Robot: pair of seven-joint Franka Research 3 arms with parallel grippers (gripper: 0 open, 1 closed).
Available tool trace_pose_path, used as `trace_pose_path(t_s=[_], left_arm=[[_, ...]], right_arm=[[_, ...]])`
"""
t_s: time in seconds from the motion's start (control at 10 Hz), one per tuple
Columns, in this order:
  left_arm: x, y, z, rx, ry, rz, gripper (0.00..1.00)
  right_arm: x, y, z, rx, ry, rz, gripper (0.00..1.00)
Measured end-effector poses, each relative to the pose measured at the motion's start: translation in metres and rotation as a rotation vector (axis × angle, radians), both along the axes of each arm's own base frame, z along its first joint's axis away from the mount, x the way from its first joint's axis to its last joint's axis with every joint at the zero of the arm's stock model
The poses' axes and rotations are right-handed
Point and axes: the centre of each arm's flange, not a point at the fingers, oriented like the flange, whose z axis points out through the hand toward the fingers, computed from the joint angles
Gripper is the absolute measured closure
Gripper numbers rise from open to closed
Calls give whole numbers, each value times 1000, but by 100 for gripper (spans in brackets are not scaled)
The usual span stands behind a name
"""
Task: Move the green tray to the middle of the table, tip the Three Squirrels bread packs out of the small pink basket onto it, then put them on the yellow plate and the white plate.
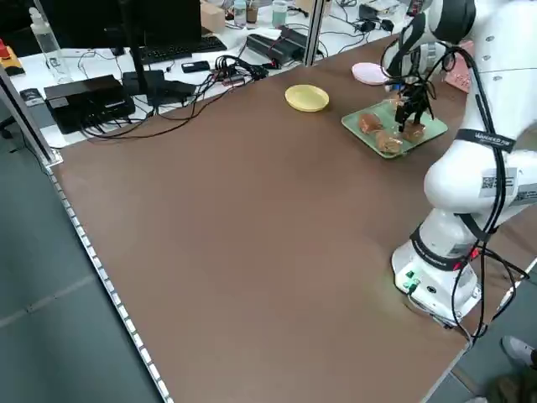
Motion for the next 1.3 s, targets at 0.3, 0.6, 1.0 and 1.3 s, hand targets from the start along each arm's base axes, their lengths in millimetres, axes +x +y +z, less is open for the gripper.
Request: trace_pose_path(t_s=[0.3,0.6,1.0,1.3], left_arm=[[-2,-17,-3,-46,-32,15,0],[-7,-47,-6,-75,-40,26,0],[1,-65,8,-109,-65,46,0],[0,-79,19,-130,-79,46,0]], right_arm=[[0,-1,-1,0,2,0,2],[0,-6,-1,1,3,-4,2],[0,-7,-2,1,4,-3,2],[0,-7,-2,1,4,-3,2]])
